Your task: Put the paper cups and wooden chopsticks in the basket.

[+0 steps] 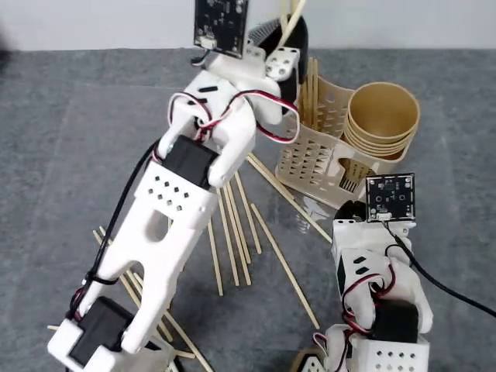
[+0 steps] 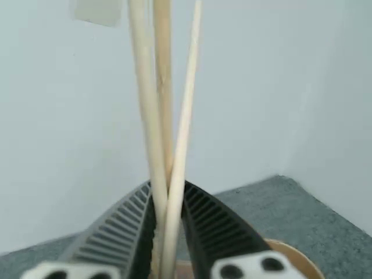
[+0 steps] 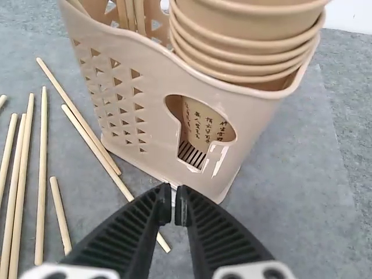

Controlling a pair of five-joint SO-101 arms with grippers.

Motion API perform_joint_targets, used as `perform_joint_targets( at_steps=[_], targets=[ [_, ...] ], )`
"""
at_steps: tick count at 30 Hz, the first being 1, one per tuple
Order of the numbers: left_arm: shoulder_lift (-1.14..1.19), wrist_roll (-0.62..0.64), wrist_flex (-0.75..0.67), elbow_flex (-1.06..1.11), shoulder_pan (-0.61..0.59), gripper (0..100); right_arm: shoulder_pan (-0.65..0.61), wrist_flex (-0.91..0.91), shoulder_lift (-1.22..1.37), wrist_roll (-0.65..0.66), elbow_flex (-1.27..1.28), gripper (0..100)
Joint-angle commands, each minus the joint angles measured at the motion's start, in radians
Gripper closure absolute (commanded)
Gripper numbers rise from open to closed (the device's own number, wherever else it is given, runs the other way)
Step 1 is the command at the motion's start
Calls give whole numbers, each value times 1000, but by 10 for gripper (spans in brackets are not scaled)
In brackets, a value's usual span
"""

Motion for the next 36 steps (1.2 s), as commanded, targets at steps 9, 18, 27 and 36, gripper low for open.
perform_joint_targets(
  at_steps=[9,18,27,36],
  targets=[
    [61,-18,-210,28,52,989,1,-19,-10,-9,-5,967],
    [173,-23,-213,33,43,989,1,-18,-10,-6,-5,967],
    [141,-20,-204,110,34,989,1,-18,-10,-5,-5,967],
    [101,-26,-253,24,34,989,1,-18,-10,-5,-5,967]
  ],
)
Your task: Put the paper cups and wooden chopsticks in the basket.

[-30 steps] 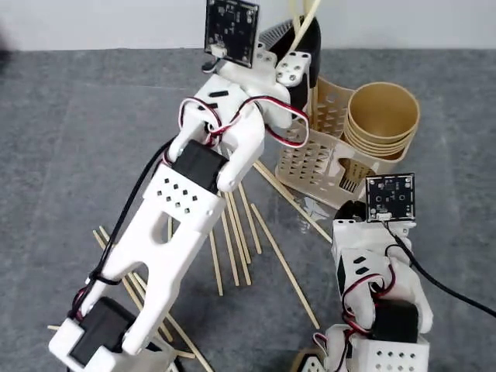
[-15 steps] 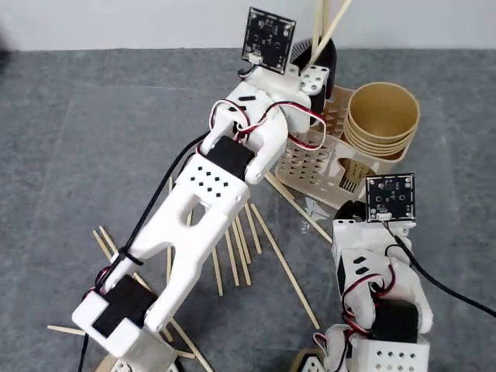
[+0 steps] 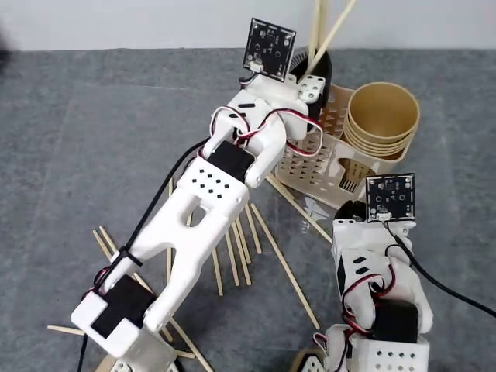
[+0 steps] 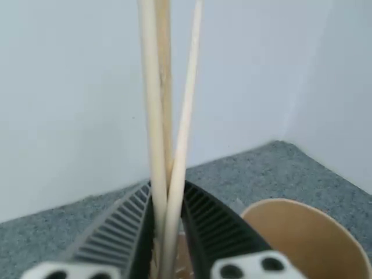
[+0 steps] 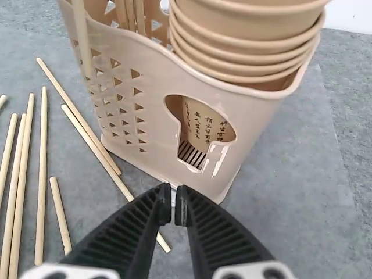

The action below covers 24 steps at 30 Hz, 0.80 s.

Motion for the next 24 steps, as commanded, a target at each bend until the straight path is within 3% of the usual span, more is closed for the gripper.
perform_joint_targets(
  at_steps=[1,15,24],
  targets=[
    [-81,-12,-29,-104,-5,989,1,-18,-10,-5,-5,967],
    [-77,-71,-35,-222,0,989,1,-19,-10,-5,-5,967],
    [80,-66,-101,-223,-5,989,1,-18,-10,-5,-5,967]
  ],
)
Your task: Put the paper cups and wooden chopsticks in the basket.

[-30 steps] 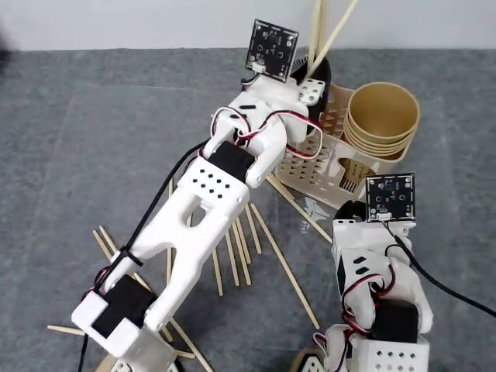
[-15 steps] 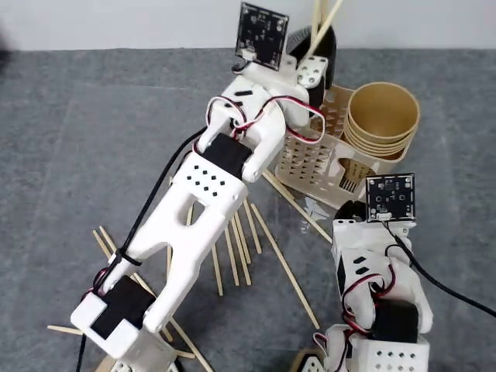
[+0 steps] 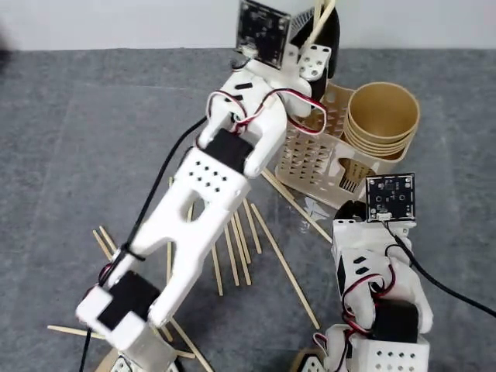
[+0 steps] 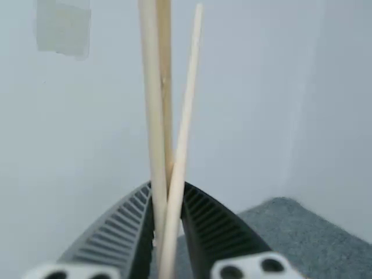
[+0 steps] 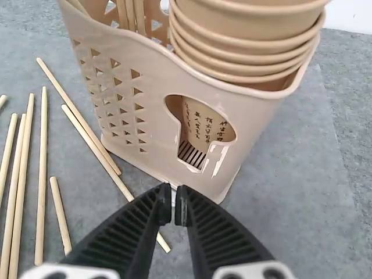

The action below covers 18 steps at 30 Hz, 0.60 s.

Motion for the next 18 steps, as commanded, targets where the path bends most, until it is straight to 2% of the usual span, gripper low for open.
perform_joint_targets(
  at_steps=[1,4,13,18],
  targets=[
    [20,-3,-41,-51,-5,989,1,-18,-10,-5,-5,967],
    [28,-2,-28,-42,-6,989,1,-18,-10,-5,-5,967],
    [21,-8,146,48,-8,981,1,-18,-10,-5,-5,965],
    [20,0,322,48,-38,847,1,-18,-10,-5,-5,963]
  ],
)
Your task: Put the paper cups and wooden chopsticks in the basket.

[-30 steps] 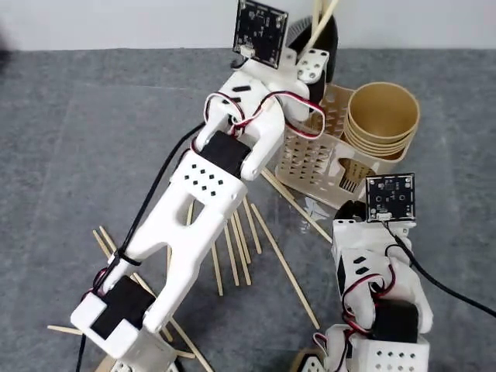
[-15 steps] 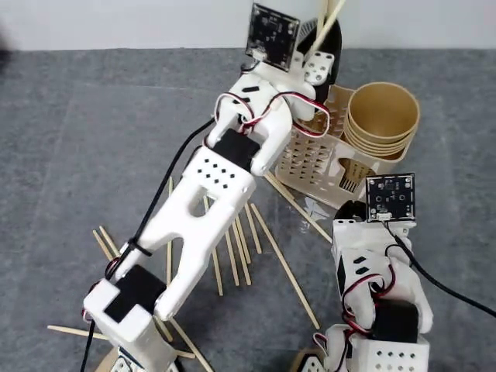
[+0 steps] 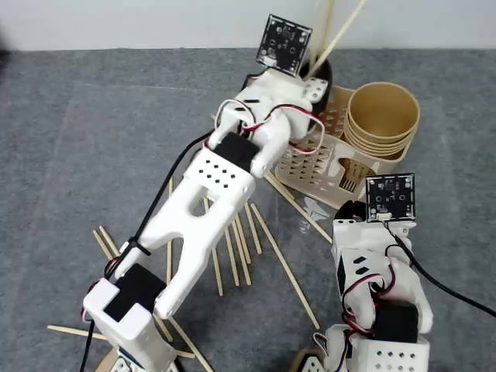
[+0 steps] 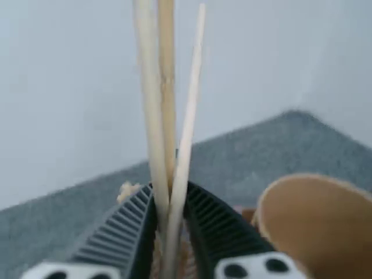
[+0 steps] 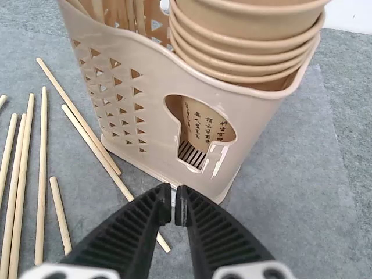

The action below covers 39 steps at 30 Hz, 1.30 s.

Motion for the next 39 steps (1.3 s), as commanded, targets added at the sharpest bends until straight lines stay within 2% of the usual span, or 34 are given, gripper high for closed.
perform_joint_targets(
  at_steps=[1,3,13,20,27,35,39],
  targets=[
    [-28,3,110,-8,-25,822,2,-18,-10,-5,-5,963],
    [-61,3,166,-4,-34,793,2,-18,-10,-5,-5,963],
    [-261,3,517,-4,-34,794,2,-19,-10,-5,-5,963],
    [-324,-5,707,-2,-35,794,2,-19,-10,-5,-5,965],
    [-493,-5,879,-4,-40,794,1,-21,-1,-8,-21,964],
    [-704,-6,1080,18,-242,794,1,10,1,-9,-103,967],
    [-832,-55,1106,151,-318,794,-74,101,24,-5,-209,967]
  ],
)
